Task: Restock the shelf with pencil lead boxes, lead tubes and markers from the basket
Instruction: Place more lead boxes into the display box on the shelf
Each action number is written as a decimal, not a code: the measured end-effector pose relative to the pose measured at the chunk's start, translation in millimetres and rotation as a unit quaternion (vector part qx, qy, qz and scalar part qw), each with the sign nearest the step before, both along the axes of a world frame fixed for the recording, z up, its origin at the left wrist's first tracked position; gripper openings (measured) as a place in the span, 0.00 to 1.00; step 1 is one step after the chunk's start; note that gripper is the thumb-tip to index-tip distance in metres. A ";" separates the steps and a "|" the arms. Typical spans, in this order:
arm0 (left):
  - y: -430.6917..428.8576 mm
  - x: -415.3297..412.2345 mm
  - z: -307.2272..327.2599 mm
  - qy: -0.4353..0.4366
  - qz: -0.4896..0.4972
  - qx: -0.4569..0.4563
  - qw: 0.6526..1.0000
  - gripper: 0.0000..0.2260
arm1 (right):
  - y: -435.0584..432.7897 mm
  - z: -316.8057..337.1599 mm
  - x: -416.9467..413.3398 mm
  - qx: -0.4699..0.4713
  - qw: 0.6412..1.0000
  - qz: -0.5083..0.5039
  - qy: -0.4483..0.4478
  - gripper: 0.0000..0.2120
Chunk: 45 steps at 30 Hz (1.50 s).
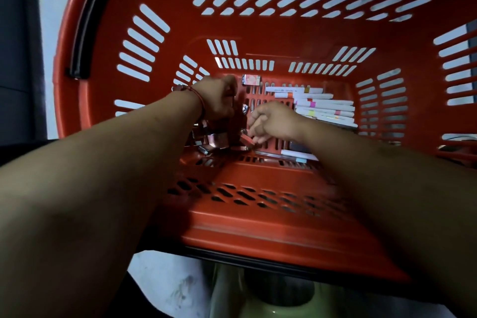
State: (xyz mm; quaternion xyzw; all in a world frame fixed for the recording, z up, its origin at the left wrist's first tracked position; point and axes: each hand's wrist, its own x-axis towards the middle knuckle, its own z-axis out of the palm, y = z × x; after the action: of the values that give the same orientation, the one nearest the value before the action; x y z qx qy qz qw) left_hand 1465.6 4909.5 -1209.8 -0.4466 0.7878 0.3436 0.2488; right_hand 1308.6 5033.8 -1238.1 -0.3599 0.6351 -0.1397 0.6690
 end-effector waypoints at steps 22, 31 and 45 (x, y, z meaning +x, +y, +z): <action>15.3 14.9 -30.0 0.001 -0.134 -0.220 0.966 0.40 | -12.9 -13.7 7.2 -0.110 0.976 -0.072 0.174 0.12; 25.1 12.3 -52.7 -0.126 -0.156 -0.133 0.971 0.61 | -28.6 -11.7 -1.4 -0.163 0.973 -0.018 0.165 0.36; 32.7 4.1 -49.5 -0.077 -0.173 -0.195 0.962 0.63 | -41.6 -14.6 8.7 -0.051 0.989 -0.137 -0.018 0.37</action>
State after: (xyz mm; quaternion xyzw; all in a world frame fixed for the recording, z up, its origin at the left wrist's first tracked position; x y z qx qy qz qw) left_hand 1469.7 4942.2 -1259.2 -0.3685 0.8831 0.0992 0.2729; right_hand 1317.3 4992.2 -1252.6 -0.3010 0.6580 -0.2686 0.6359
